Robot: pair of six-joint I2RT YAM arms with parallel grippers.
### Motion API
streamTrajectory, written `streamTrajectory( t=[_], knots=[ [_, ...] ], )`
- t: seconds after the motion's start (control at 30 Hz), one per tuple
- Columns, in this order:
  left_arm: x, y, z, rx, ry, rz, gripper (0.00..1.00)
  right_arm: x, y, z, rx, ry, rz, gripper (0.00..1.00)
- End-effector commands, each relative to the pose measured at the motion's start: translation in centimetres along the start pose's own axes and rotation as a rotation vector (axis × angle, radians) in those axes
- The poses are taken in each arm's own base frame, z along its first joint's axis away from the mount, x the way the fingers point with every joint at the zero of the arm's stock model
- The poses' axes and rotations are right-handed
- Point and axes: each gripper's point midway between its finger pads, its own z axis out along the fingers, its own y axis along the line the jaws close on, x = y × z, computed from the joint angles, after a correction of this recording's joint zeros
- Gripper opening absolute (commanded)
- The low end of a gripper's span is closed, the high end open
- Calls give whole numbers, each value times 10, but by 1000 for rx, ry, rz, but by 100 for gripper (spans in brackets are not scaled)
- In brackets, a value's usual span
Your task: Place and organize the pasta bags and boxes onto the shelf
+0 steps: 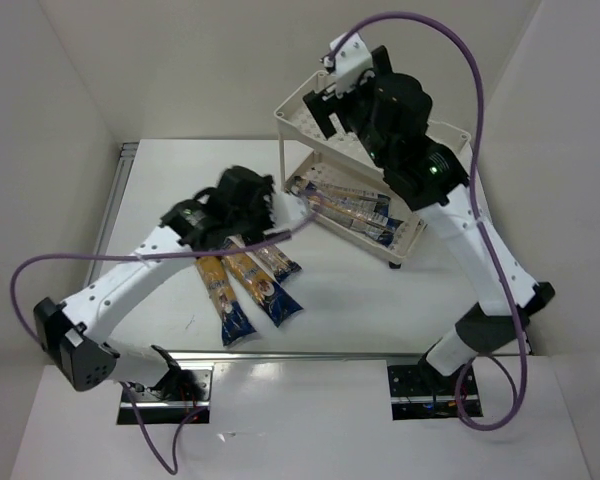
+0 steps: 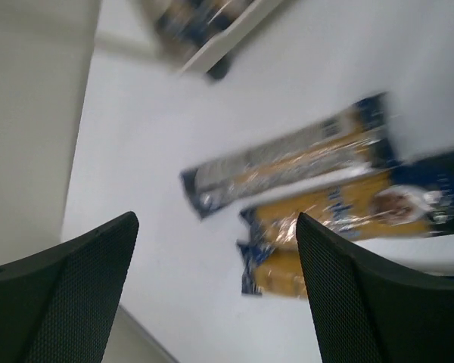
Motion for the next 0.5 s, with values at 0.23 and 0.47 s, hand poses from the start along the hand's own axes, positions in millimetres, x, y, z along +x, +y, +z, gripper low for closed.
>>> streamTrajectory(
  t=[0.23,0.47],
  knots=[
    [172,105,-159,-689,-129,-979,93,39,166,44,-459,141,102,99],
    [231,51,-154,-730,-123,-1303,93,137,253,28,-647,393,62,99]
  ],
)
